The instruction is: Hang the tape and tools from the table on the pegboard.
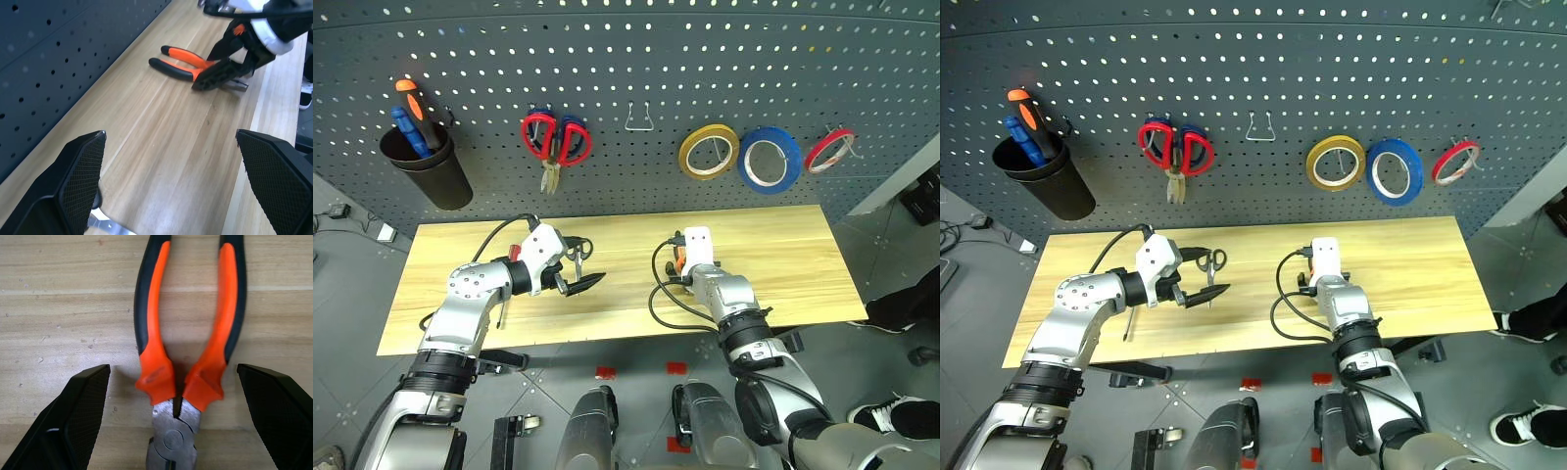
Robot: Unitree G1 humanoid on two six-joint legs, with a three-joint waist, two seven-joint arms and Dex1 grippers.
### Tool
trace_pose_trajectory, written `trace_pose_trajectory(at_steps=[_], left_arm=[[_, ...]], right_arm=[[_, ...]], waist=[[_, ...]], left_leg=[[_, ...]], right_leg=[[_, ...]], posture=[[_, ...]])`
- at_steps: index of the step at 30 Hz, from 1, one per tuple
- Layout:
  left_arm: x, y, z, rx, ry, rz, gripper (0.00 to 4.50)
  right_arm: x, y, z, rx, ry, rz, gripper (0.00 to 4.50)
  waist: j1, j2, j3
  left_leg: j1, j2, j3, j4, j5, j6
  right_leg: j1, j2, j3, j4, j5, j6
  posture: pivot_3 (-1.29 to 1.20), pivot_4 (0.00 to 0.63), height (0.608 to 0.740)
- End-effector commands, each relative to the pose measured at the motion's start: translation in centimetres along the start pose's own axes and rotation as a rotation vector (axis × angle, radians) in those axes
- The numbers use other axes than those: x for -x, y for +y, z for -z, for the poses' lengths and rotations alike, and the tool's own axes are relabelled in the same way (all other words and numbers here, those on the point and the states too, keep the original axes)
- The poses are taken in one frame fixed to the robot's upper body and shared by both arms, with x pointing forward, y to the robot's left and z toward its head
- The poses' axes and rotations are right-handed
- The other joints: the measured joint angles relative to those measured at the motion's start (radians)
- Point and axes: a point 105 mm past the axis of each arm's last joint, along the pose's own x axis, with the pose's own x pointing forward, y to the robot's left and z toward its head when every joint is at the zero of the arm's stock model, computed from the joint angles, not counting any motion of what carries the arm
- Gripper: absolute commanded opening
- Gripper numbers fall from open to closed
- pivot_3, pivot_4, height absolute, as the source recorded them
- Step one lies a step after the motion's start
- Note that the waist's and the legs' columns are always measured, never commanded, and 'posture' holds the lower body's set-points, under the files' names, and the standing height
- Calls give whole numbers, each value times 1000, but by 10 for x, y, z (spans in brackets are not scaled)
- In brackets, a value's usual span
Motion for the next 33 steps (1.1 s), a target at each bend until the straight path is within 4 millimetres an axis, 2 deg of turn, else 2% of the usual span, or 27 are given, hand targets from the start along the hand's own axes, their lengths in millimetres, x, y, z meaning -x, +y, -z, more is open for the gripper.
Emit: trace_pose_trajectory(at_steps=[1, 7, 10, 12, 14, 16, 19, 22, 25, 27, 30, 33], left_arm=[[1, 0, -7, -19, -19, -1, 4500], [1, 0, -6, -8, -17, -8, 4500], [3, 0, -5, -3, -18, -17, 4500], [4, 2, -6, -10, -30, -42, 4500], [5, 3, -7, -7, -55, -68, 4500], [8, 6, -9, -5, -83, -100, 4500], [17, 11, -11, 29, -128, -160, 4500], [28, 9, -9, 71, -152, -210, 4500], [40, 9, -7, 116, -175, -277, 4500], [48, 12, -9, 149, -202, -339, 4500], [58, 14, -13, 201, -240, -420, 4500], [61, 16, -23, 199, -268, -454, 4500]], right_arm=[[-3, 14, -11, 24, -35, -32, 4447], [-12, 0, -6, 22, 4, -6, 4447], [-13, -3, -2, -50, 50, -15, 3903], [-13, -5, -5, -53, 46, -17, 3266], [-10, -6, -15, -4, -4, -22, 2669], [-3, -3, -32, 94, -100, -35, 2635], [26, 20, -45, 224, -272, -147, 2635], [62, 41, -33, 260, -326, -243, 2635], [95, 52, -34, 244, -418, -289, 2635], [115, 62, -47, 239, -511, -310, 2635], [151, 80, -92, 247, -762, -334, 2635], [174, 88, -134, 260, -956, -332, 2635]], waist=[[-2, 0, 0], [-3, 0, 0], [-3, 0, 0], [-3, -1, -1], [-3, -1, -1], [-2, -1, 0], [-2, 0, 0], [-5, 0, 0], [-5, -1, 0], [-5, 0, 0], [-2, -1, 0], [4, -1, 0]], left_leg=[[0, 0, 0, 0, 0, 0], [0, 0, 0, 0, 0, 0], [0, 0, 1, 0, 0, 0], [1, 0, 0, 0, 0, 0], [1, 0, 0, 0, 0, 0], [0, 1, 0, 0, 0, 0], [-3, 1, 0, 0, 0, 0], [-14, 1, 0, 1, 0, -1], [-15, 2, 1, 0, 2, -3], [-15, 2, 1, 0, 0, 0], [-14, 1, -1, 1, 0, 0], [-13, 1, -3, 2, 3, 1]], right_leg=[[0, 0, 0, 0, 0, 0], [0, 0, 0, 1, 0, 0], [0, 0, 0, 0, 0, 0], [0, 0, 0, 0, 0, 0], [0, 0, 0, 0, 0, 0], [0, 0, 0, 1, 0, 0], [-3, 0, 0, 0, 0, 0], [-14, 0, 1, 2, 0, 0], [-15, 1, 1, 1, 0, 0], [-15, 1, 1, 0, 0, 0], [-15, 0, 0, 1, 2, 0], [-14, 1, -1, 2, 5, -1]], posture=[[-93, 260, 740], [-84, 263, 740], [-84, 263, 740], [-85, 267, 740], [-85, 267, 740], [-85, 267, 740], [-90, 268, 740], [-93, 271, 740], [-88, 272, 740], [-86, 276, 740], [-77, 281, 740], [-55, 279, 740]])
